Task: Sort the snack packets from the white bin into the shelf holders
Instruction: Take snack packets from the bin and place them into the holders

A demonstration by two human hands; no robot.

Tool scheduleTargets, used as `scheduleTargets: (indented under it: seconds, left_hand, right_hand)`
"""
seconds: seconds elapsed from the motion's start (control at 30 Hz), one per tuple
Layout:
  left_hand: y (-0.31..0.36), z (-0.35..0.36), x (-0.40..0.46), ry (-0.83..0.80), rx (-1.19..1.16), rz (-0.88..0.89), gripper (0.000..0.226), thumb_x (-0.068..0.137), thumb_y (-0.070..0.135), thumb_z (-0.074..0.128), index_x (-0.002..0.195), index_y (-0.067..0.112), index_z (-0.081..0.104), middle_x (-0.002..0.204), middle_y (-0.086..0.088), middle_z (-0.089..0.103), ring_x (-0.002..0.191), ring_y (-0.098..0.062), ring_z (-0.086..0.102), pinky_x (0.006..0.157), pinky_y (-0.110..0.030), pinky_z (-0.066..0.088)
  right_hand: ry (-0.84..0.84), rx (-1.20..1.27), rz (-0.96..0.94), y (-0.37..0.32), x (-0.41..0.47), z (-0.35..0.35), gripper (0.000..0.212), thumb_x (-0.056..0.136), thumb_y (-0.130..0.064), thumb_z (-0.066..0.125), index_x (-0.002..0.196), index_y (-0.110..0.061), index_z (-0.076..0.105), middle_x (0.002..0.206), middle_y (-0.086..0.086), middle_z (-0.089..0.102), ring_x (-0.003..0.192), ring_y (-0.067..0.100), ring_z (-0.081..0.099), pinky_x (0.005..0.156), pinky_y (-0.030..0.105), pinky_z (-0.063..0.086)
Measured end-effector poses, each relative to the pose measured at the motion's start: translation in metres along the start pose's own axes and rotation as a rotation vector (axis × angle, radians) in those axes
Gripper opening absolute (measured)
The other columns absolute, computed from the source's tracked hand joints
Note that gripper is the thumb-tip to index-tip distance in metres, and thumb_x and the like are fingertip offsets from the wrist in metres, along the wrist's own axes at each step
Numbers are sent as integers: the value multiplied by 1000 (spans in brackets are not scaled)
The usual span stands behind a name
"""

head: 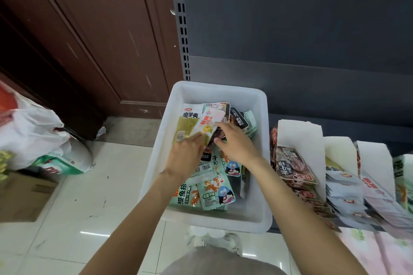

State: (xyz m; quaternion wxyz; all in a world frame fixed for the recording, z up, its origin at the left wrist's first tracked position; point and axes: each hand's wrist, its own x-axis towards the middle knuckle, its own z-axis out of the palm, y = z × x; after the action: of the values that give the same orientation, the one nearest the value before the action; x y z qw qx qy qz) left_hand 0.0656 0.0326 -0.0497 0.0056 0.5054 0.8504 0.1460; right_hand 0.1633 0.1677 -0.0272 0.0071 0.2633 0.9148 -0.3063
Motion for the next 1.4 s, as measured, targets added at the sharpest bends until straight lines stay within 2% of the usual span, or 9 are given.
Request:
scheduleTargets:
  seconds: [0.17, 0.3, 0.5, 0.6, 0.9, 1.03, 1.2, 1.3, 1.4]
  left_hand:
    - [10, 1, -17, 90, -74, 137, 9, 71, 16, 79, 72, 20, 71, 64, 5, 69, 43, -15, 60, 37, -20, 47]
    - [8, -1, -22, 178, -212, 99, 13, 87, 25, 61, 81, 19, 71, 74, 7, 71, 51, -10, 63, 43, -23, 50]
    - [17, -35, -27, 322, -984, -553, 16, 97, 25, 51, 95, 14, 63, 90, 2, 71, 77, -14, 69, 62, -28, 57]
    - [28, -48, -29, 247, -1200, -663, 21, 98, 22, 50, 100, 6, 63, 92, -1, 73, 79, -15, 70, 64, -21, 56]
    - [68, -51, -11, -132, -1151, -531, 15, 97, 11, 50, 90, 12, 63, 73, 4, 67, 62, -5, 63, 56, -16, 51]
    - [107, -46, 8, -224, -1107, -366, 13, 95, 12, 53, 90, 10, 64, 73, 9, 63, 54, 6, 57, 49, -10, 44]
    - [174, -41, 34, -416, -1029, -79, 17, 95, 25, 54, 97, 19, 70, 102, 9, 69, 93, -5, 64, 79, -20, 53]
    - [218, -41, 47, -522, -1133, 79, 27, 99, 28, 45, 94, 20, 69, 98, 10, 70, 95, -5, 64, 87, -23, 49]
    - [262, -30, 58, -471, -992, 337, 15, 93, 31, 56, 100, 25, 68, 102, 12, 69, 91, -1, 63, 82, -17, 48]
  right_hand:
    - [162, 349, 232, -1, -16, -2, 54, 94, -33, 56, 142, -20, 35, 136, 3, 52, 119, 21, 55, 102, 37, 40]
    - [87, 210, 241, -3, -20, -2, 57, 92, -21, 59, 143, -19, 33, 137, 11, 44, 123, 24, 46, 100, 29, 34]
    - [366, 642, 173, -14, -35, -21, 54, 90, -16, 62, 138, -22, 38, 128, -2, 51, 106, 10, 56, 86, 20, 46]
    - [369, 908, 234, -13, -49, -34, 37, 91, -12, 60, 126, -20, 52, 118, -3, 61, 99, 7, 60, 84, 23, 50]
    - [341, 620, -218, 27, -119, -86, 63, 78, 23, 52, 118, -25, 60, 129, -4, 52, 116, 9, 54, 90, 19, 47]
    - [581, 316, -154, 57, -157, -104, 43, 76, 11, 69, 99, -25, 69, 106, -11, 50, 102, 2, 51, 84, 21, 46]
    - [837, 234, 24, 98, -209, -131, 4, 85, -15, 68, 88, -15, 66, 122, -3, 54, 115, 7, 50, 92, 12, 38]
    - [886, 183, 164, 118, -246, -152, 19, 90, -33, 58, 99, -17, 61, 90, -3, 68, 78, 5, 61, 69, 20, 49]
    - [917, 0, 197, 140, -271, -167, 14, 94, -25, 57, 103, -14, 60, 82, -1, 67, 73, 14, 62, 66, 31, 49]
